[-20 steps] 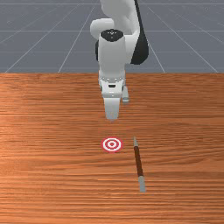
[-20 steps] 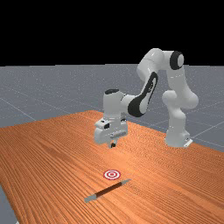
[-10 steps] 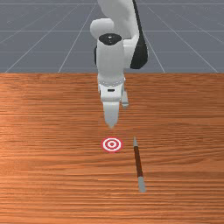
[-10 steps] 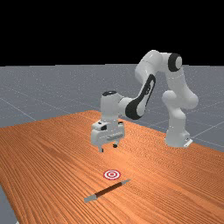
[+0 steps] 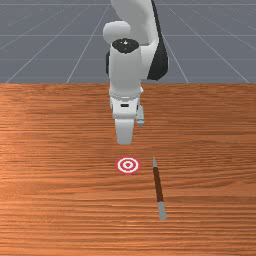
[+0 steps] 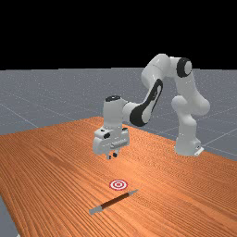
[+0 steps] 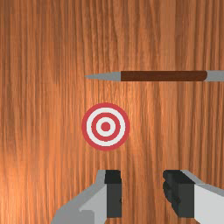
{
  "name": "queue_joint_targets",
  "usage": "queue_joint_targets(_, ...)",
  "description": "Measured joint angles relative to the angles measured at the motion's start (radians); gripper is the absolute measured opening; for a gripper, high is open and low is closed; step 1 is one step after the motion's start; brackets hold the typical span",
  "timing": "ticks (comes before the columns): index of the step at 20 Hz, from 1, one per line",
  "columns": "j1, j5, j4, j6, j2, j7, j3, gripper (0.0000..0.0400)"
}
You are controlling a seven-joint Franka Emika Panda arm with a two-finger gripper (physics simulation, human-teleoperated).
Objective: Pick up the pen and put it to the marker
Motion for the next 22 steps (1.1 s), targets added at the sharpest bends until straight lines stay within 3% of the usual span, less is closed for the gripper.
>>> queue_joint_targets(2,0.000,-0.001,-0.005,0.002,-0.003,0.001,0.000,0.0054)
queue_joint_targets(5,0.035,-0.070,-0.028,0.005,-0.017,0.062,-0.033,0.0012)
queue_joint_targets(6,0.052,-0.104,-0.036,0.003,-0.022,0.092,-0.048,0.0007)
queue_joint_targets(8,0.068,-0.112,-0.033,-0.004,-0.020,0.121,-0.048,0.0003)
queue_joint_targets(10,0.081,-0.025,-0.025,0.001,-0.016,0.186,-0.007,0.0001)
queue_joint_targets(13,0.223,-0.026,0.069,-0.052,0.038,0.494,-0.001,0.0000)
queue_joint_targets(15,0.297,-0.032,0.142,-0.085,0.080,0.587,0.015,0.0000)
queue_joint_targets(19,0.367,-0.051,0.245,-0.127,0.141,0.603,0.046,0.0000)
queue_joint_targets(22,0.359,-0.043,0.331,-0.122,0.272,0.526,0.073,0.0000)
